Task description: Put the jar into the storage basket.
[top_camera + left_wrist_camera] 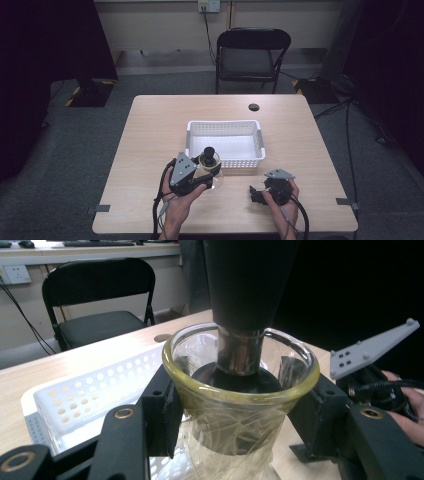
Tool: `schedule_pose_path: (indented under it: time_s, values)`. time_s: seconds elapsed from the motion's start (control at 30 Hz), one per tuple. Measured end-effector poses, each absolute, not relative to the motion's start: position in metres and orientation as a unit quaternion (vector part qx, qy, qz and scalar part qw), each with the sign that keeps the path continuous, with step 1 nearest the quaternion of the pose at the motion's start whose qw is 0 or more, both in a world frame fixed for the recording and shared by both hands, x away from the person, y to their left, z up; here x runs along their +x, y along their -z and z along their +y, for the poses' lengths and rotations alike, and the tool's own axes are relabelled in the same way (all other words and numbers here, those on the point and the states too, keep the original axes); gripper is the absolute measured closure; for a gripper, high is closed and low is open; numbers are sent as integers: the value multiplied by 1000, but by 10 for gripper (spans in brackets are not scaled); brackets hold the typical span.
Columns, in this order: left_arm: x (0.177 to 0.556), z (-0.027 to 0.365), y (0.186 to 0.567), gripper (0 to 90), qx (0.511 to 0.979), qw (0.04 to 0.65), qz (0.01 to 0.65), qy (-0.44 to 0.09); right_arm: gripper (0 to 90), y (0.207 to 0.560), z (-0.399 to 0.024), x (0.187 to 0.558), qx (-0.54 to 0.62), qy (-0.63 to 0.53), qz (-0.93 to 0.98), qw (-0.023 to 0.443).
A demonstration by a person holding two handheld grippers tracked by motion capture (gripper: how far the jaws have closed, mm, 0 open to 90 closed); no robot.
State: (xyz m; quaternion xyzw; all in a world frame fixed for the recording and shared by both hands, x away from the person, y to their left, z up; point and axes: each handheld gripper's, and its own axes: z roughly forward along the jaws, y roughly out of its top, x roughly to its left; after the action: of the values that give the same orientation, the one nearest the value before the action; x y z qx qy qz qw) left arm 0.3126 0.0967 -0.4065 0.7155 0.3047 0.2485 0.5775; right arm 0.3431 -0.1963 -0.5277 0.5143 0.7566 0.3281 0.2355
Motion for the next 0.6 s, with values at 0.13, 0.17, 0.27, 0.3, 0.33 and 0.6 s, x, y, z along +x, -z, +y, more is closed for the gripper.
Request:
schedule_pose_path:
  time_s: [0.13,0.17,0.27,0.3,0.33,0.6]
  values:
    - [317,97,400,446,713,578,305,-254,0,528,-196,343,514,-328,757,235]
    - [318,98,399,446,713,578,305,-255,0,528,-196,343,514,-328,757,235]
    - [322,99,393,446,710,579,305,-260,0,528,-196,343,514,-328,757,235]
    - [323,99,391,445,710,578,305,-262,0,528,-196,343,514,-328,757,236]
    - [324,100,389,446,709,578,305,-264,0,528,-196,343,514,-328,757,235]
    - [338,98,375,446,709,575,302,-274,0,528,-196,343,514,-328,757,236]
